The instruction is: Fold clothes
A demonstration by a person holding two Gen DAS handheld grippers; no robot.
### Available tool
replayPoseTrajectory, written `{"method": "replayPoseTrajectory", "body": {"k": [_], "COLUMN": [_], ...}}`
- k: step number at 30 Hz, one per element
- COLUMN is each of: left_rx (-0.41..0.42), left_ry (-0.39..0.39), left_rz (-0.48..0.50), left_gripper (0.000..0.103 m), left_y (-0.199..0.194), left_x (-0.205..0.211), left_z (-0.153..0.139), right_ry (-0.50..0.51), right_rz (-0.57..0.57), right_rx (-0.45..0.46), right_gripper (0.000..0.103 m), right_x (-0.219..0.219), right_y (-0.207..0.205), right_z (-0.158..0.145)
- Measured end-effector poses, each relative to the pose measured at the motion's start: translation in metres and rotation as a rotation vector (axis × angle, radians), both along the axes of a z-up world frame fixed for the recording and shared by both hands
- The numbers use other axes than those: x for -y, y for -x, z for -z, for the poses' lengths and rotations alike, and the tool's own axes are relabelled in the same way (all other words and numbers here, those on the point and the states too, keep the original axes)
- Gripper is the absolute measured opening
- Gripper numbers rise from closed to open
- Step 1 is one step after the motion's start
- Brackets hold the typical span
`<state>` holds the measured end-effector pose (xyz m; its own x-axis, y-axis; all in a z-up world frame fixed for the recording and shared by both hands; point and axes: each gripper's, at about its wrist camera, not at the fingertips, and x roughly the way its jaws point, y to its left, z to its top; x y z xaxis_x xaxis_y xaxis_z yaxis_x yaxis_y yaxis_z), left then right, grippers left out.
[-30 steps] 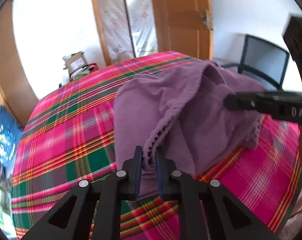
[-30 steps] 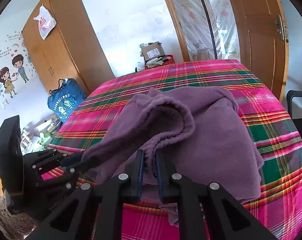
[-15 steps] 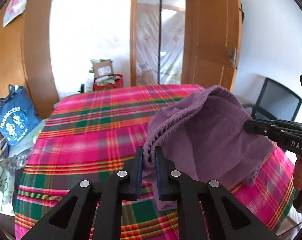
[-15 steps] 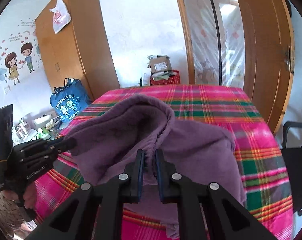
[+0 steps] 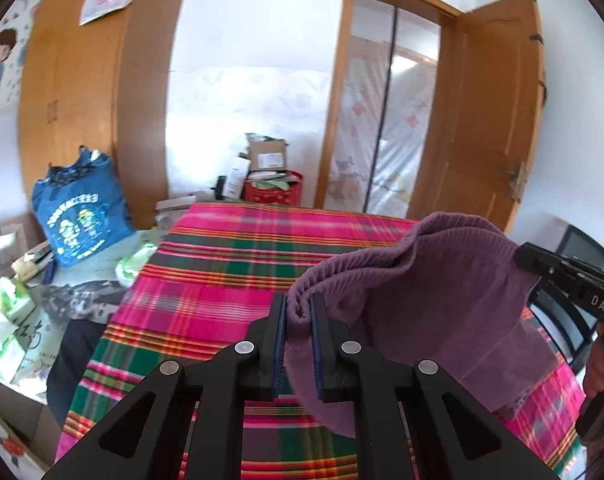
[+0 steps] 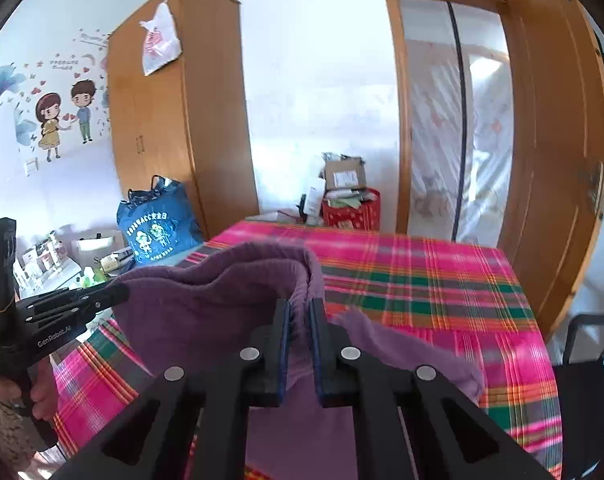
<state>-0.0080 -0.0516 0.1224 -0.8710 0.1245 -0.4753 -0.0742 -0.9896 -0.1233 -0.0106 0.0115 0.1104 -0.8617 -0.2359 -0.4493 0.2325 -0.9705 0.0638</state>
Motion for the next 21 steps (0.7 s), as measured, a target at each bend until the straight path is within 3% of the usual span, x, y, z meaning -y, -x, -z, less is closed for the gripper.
{"method": "replayPoseTrajectory", "body": {"k": [12,17,21], "left_rx": [0.082,0.127,0.164], "left_ry": [-0.123,-0.086,-0.053], "left_rz": [-0.111,-0.144,-0.085], "left_gripper": [0.009,0.007,0.007], "left_y": [0.005,0.008,0.007], "left_x": [0.056,0.064,0.052], "left_z": [0.026,0.041,0.048], "right_ry": [-0.021,-0.003,0.026], "right_rz": [-0.062,-0.091,-0.084], "right_rx": [-0.04,0.025,0.088], "right_gripper": [0.0,0.001,0.001], "right_x": [0.038,0.047,0.04], "right_y": [0.046,0.059,0.061], "right_z": [-0.021,-0.004,0.013]}}
